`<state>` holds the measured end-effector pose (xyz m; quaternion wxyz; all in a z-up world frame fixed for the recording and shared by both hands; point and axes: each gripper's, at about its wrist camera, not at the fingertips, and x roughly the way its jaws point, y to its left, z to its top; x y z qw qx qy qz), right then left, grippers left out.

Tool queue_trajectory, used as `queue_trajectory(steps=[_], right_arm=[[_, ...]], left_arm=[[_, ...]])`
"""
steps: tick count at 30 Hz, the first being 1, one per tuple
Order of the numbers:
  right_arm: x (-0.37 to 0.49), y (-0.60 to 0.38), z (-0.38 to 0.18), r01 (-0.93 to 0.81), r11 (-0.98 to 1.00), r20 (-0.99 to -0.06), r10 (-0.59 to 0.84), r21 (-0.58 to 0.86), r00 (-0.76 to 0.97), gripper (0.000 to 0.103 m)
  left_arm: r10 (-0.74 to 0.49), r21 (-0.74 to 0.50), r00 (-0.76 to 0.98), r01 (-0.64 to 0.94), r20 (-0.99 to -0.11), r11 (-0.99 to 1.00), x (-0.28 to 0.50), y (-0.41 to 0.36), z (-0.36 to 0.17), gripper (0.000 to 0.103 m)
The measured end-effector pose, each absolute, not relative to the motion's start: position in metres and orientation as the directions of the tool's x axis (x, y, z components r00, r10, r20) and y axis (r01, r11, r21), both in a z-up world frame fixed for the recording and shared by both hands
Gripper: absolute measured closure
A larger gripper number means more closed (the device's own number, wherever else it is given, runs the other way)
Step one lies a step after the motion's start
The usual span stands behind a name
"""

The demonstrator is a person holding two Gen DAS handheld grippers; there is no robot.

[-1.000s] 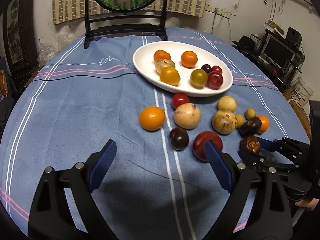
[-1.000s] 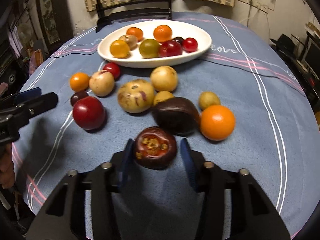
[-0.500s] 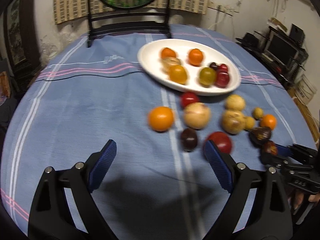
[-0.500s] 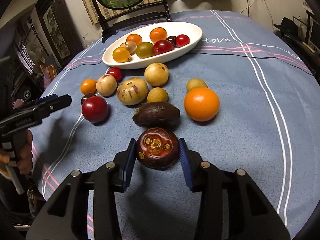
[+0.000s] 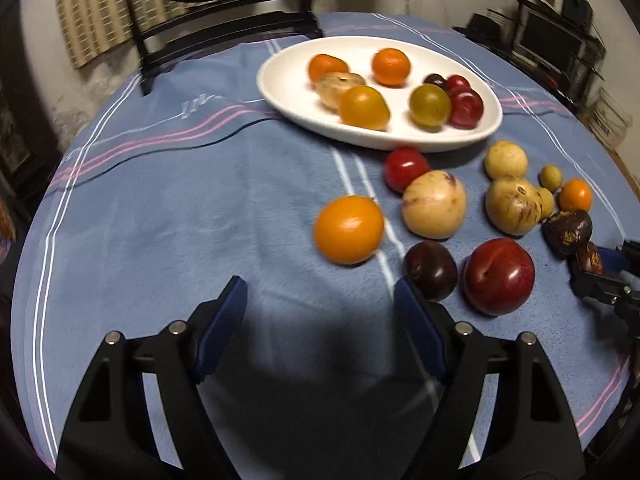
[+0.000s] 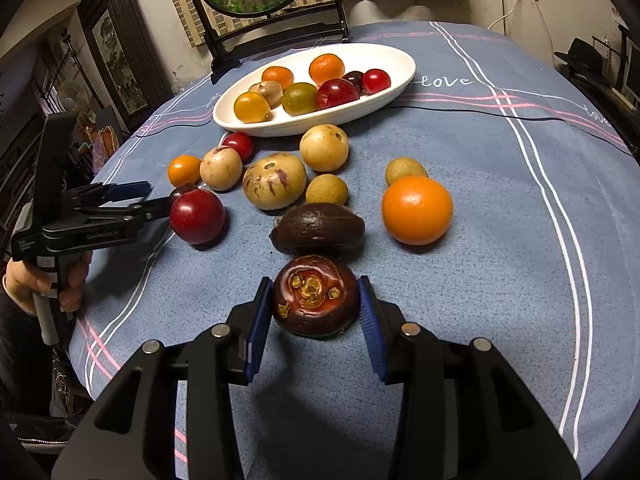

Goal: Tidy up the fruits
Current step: 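Grasp another orange mandarin with the left tool while the right tool holds the dark fruit, then carry the mandarin and dark fruit onto the white plate and open both tools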

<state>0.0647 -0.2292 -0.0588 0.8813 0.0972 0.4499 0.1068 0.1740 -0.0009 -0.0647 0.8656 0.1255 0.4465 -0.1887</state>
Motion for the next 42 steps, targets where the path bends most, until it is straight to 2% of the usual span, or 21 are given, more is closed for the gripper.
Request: queue_trajectory(steps=[5, 9, 16, 27, 42], right_arm=[[0.065, -0.229, -0.059, -0.102, 0.958, -0.772, 0.276, 0.268, 0.572, 0.060], [0.065, -0.229, -0.059, -0.102, 0.957, -0.772, 0.279, 0.270, 0.571, 0.060], [0.065, -0.229, -0.059, -0.103, 0.958, -0.772, 0.278, 0.269, 0.571, 0.060], [0.059, -0.224, -0.055, -0.129, 0.959, -0.783, 0.280, 0.251, 0.556, 0.060], [0.079, -0.226, 0.009, -0.182, 0.973, -0.705, 0.229, 0.143, 0.671, 0.060]], left_arm=[[-0.254, 0.022, 0.516, 0.469, -0.818, 0.883, 0.194, -0.005, -0.063, 0.034], [-0.301, -0.011, 0.499, 0.504, -0.813, 0.863, 0.201, -0.009, -0.062, 0.066], [-0.297, -0.022, 0.511, 0.476, -0.807, 0.879, 0.197, -0.008, -0.061, 0.067], [-0.355, -0.035, 0.577, 0.490, -0.735, 0.871, 0.162, -0.001, -0.017, 0.067], [-0.393, -0.084, 0.570, 0.491, -0.721, 0.867, 0.164, -0.011, -0.003, 0.067]])
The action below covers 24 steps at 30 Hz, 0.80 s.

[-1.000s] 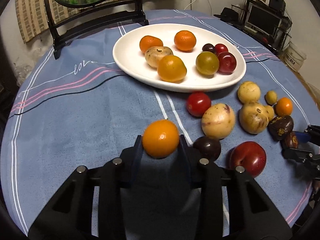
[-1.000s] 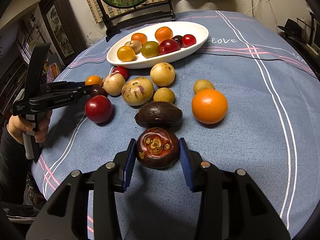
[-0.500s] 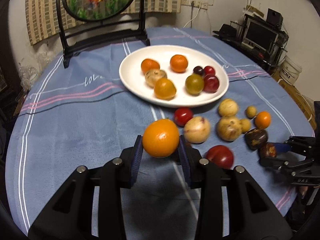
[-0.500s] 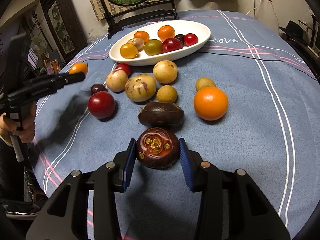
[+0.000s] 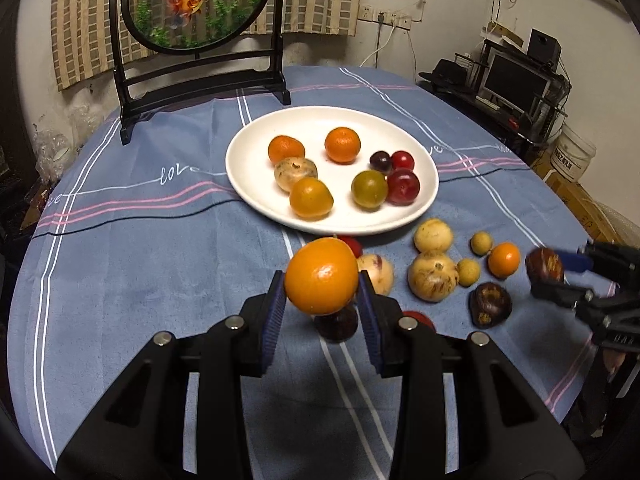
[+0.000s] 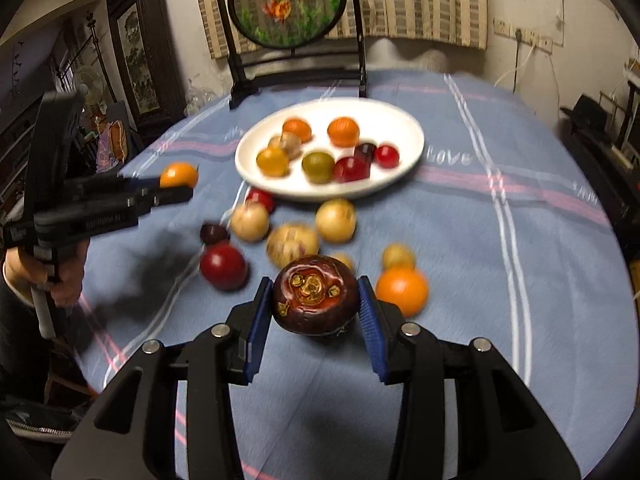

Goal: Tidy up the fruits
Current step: 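Carry the mandarin and dark fruit onto the white plate and open both tools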

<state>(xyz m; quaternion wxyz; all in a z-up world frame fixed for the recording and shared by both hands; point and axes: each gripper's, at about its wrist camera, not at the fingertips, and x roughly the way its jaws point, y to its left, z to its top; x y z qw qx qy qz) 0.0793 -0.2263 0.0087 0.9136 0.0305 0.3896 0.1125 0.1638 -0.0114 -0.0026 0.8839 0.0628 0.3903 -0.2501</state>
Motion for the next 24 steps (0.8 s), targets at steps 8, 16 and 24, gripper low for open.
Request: queue_trajectory(steps=[8, 16, 24], right_arm=[[0.121, -0.217, 0.043, -0.206, 0.975, -0.636, 0.214, 0.088, 0.742, 0.060], [0.199, -0.213, 0.033, -0.193, 0.975, -0.662, 0.216, 0.108, 0.718, 0.060], [0.256, -0.213, 0.002, -0.154, 0.977, -0.762, 0.210, 0.146, 0.612, 0.060]], left_arm=[[-0.396, -0.096, 0.587, 0.475, -0.706, 0.875, 0.188, -0.021, 0.011, 0.067], [-0.391, -0.153, 0.575, 0.417, -0.719, 0.896, 0.243, -0.040, 0.010, 0.067], [-0.317, -0.143, 0.537, 0.341, -0.782, 0.929, 0.286, -0.048, -0.020, 0.067]])
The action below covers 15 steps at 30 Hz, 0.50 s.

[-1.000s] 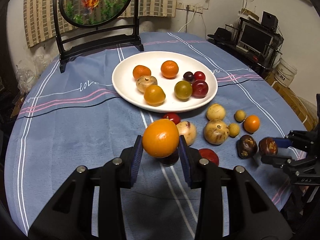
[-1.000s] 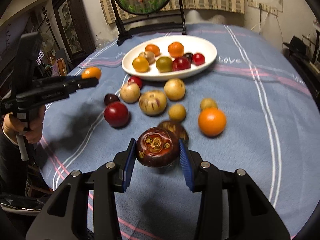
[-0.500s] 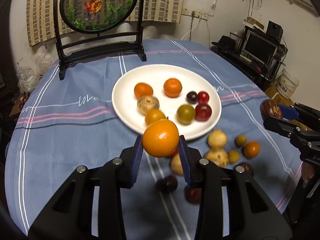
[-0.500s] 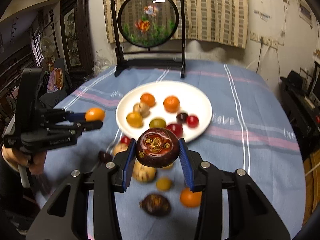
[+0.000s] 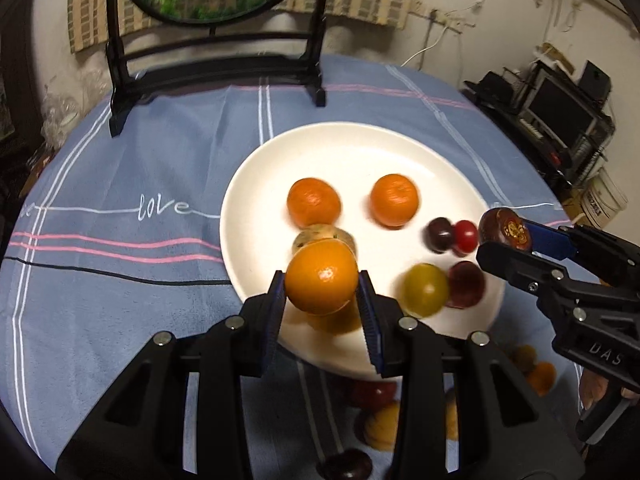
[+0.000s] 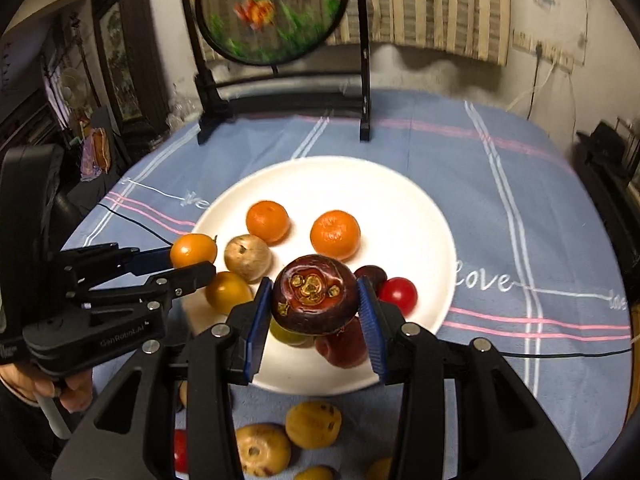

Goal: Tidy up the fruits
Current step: 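Carry the mandarin and dark fruit onto the white plate and open both tools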

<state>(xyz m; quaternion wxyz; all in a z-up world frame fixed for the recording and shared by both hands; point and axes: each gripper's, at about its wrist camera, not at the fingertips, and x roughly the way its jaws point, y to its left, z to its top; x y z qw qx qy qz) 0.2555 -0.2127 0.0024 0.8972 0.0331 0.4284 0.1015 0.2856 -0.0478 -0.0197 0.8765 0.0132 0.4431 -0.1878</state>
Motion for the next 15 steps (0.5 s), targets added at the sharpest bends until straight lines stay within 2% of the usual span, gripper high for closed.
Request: queue_trajectory(steps=[10, 11, 13, 15], right_arm=[[0.285, -0.213, -0.022, -0.089, 0.976, -0.807, 0.213, 0.196, 0.551, 0.058], [0.284, -0.213, -0.022, -0.083, 0.976, -0.803, 0.211, 0.199, 0.557, 0.057], [0.281, -0.215, -0.020, -0.080, 0.974, -0.798, 0.219, 0.211, 0.562, 0.057], [0.279, -0.216, -0.017, -0.084, 0.973, -0.792, 0.223, 0.214, 0.568, 0.057]], left_arm=[[-0.293, -0.150, 0.518, 0.300, -0.803, 0.942, 0.306, -0.047, -0.027, 0.065], [-0.296, -0.158, 0.518, 0.295, -0.803, 0.942, 0.307, -0.046, -0.027, 0.063], [-0.297, -0.156, 0.541, 0.292, -0.787, 0.944, 0.304, -0.043, -0.021, 0.045], [-0.298, -0.145, 0.572, 0.297, -0.764, 0.944, 0.297, -0.041, -0.013, 0.043]])
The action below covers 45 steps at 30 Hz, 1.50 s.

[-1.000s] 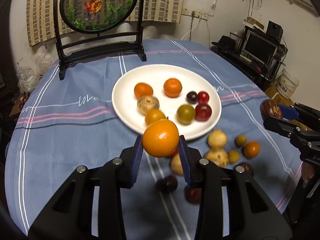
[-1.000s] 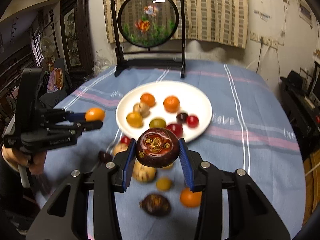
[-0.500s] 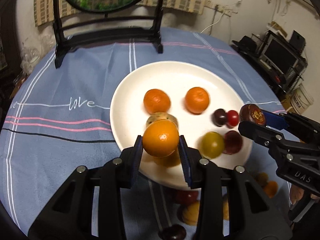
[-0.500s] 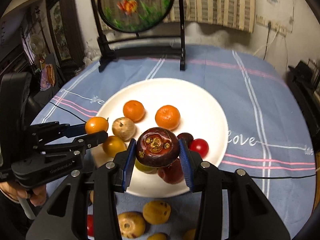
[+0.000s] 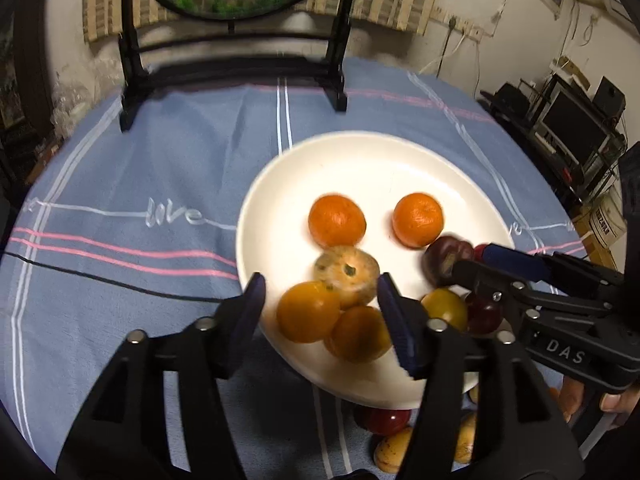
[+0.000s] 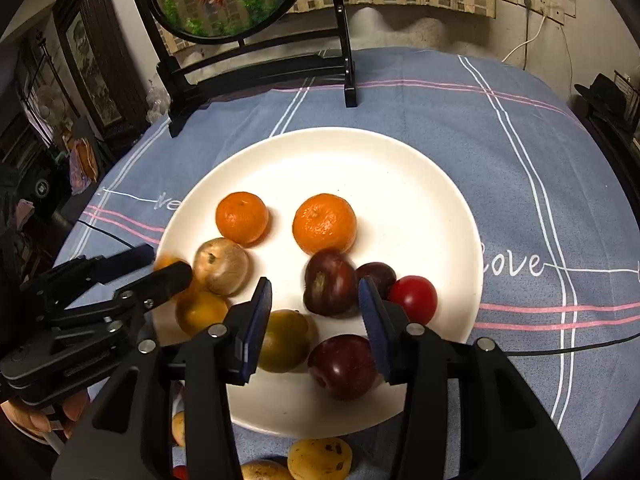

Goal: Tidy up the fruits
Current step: 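Lift both tools away from the plate back toward the fruit cluster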

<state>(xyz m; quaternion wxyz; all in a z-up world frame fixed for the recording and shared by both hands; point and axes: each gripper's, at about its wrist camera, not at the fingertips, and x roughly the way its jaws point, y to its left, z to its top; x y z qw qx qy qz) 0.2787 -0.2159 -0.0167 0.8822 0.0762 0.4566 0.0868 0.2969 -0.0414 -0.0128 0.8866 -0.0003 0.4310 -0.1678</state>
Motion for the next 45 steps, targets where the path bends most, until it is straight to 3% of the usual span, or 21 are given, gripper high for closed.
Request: queue_trajectory(steps=[18, 22, 26, 35, 45], right_arm=[[0.185, -0.250, 0.006, -0.086, 0.967, -0.736, 0.238, 0.239, 0.634, 0.057], [0.152, -0.254, 0.004, -0.089, 0.968, -0.724, 0.236, 0.235, 0.648, 0.057], [0.114, -0.253, -0.004, -0.110, 0.960, -0.717, 0.268, 0.259, 0.643, 0.057], [0.067, -0.238, -0.039, -0.144, 0.953, -0.761, 0.300, 0.267, 0.575, 0.057], [0.063, -0.231, -0.053, -0.112, 0.969, -0.801, 0.246, 0.221, 0.547, 0.057]], left_arm=[[-0.354, -0.133, 0.605, 0.379, -0.713, 0.916, 0.211, -0.036, 0.015, 0.032], [-0.356, -0.141, 0.611, 0.372, -0.707, 0.918, 0.191, -0.030, 0.014, 0.022], [-0.346, -0.103, 0.634, 0.387, -0.691, 0.916, 0.168, -0.027, 0.010, 0.020], [-0.345, -0.137, 0.610, 0.361, -0.713, 0.922, 0.148, -0.009, -0.008, 0.018], [-0.331, -0.154, 0.565, 0.338, -0.756, 0.928, 0.135, 0.001, -0.032, 0.018]])
